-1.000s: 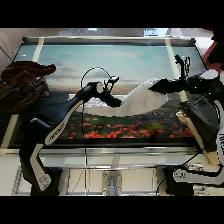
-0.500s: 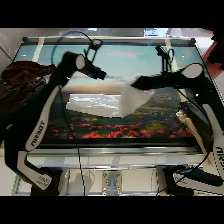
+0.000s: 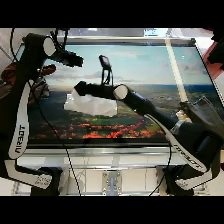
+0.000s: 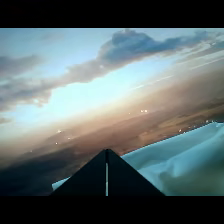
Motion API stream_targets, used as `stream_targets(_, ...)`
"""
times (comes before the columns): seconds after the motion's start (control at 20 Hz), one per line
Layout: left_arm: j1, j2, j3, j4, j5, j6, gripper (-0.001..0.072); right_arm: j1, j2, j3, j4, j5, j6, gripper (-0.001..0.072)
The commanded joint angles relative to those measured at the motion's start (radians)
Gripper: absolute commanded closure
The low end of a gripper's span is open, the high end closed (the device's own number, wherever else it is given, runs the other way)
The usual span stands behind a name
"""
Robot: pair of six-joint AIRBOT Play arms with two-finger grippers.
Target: Fold the shirts.
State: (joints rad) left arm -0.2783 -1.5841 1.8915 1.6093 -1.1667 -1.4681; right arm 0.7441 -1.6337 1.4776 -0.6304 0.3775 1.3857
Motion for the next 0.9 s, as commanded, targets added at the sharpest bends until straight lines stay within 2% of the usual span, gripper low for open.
stream_targets(0.0, 0.01, 0.006, 0.001, 0.006, -0.034, -0.002, 0.0693, 0.069, -0.048, 0.01, 0.06, -0.14, 0.017, 0.0171)
stream_targets(0.2, 0.01, 0.006, 0.001, 0.007, -0.039, -0.002, 0.0693, -0.024, -0.031, 0.01, -0.01, -0.101, 0.017, 0.0172)
stream_targets(0.35, 0.01, 0.006, 0.001, 0.007, -0.05, 0.002, 0.0693, -0.171, -0.027, 0.01, -0.15, 0.103, 0.029, 0.0172)
stream_targets(0.55, 0.01, 0.005, 0.001, 0.007, -0.022, 0.002, 0.0693, -0.392, -0.035, 0.01, -0.281, 0.398, 0.194, 0.0172)
stream_targets(0.75, 0.01, 0.005, 0.001, 0.007, 0.01, 0.001, 0.0689, -0.514, -0.094, -0.027, -0.214, 0.513, 0.221, 0.0168)
stream_targets(0.8, 0.01, 0.005, 0.001, 0.007, 0.01, 0.001, 0.0681, -0.523, -0.119, -0.035, -0.181, 0.527, 0.208, 0.0148)
stream_targets(0.85, 0.01, 0.005, 0.001, 0.007, 0.009, 0.001, 0.0641, -0.526, -0.147, -0.039, -0.151, 0.54, 0.196, 0.0094)
